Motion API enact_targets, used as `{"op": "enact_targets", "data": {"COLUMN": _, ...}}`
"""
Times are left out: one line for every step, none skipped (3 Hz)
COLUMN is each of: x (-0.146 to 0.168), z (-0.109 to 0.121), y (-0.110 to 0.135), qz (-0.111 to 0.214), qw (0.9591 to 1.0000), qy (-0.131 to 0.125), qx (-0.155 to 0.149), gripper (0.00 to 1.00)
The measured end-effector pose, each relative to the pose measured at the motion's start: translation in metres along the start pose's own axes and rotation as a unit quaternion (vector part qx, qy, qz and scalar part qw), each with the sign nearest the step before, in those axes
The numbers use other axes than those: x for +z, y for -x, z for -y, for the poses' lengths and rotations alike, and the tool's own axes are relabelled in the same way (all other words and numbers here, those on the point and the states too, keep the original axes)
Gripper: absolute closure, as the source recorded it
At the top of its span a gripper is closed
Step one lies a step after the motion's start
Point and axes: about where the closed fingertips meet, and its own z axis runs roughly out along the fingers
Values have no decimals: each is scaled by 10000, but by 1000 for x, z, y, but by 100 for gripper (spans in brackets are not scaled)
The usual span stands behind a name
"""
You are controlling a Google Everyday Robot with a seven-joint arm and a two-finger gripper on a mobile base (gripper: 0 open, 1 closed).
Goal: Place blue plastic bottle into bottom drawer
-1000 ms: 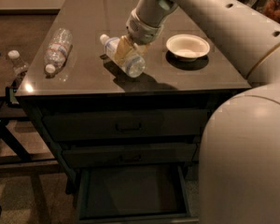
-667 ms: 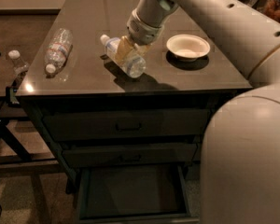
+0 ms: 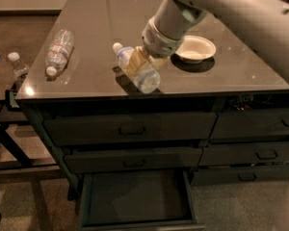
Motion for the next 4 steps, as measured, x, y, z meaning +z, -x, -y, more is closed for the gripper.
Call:
{"op": "enact_targets", "data": {"x": -14, "z": -21, "y": -54, "qz": -120, "qw": 9994, "qy": -105, "qx": 301, "gripper": 100}}
{"op": "enact_targets", "data": {"x": -14, "z": -22, "y": -54, "qz": -119, "qw": 9994, "qy": -104, "qx": 301, "gripper": 100}}
{"op": "enact_targets", "data": {"x": -20, "z": -35, "y": -64, "qz": -157, "qw": 9993, "qy": -109, "qx": 306, "gripper": 100}}
{"op": "enact_targets", "data": {"x": -34, "z": -58, "y": -96, "qz": -179, "qw": 9981, "qy": -161, "qx": 570, "gripper": 100}}
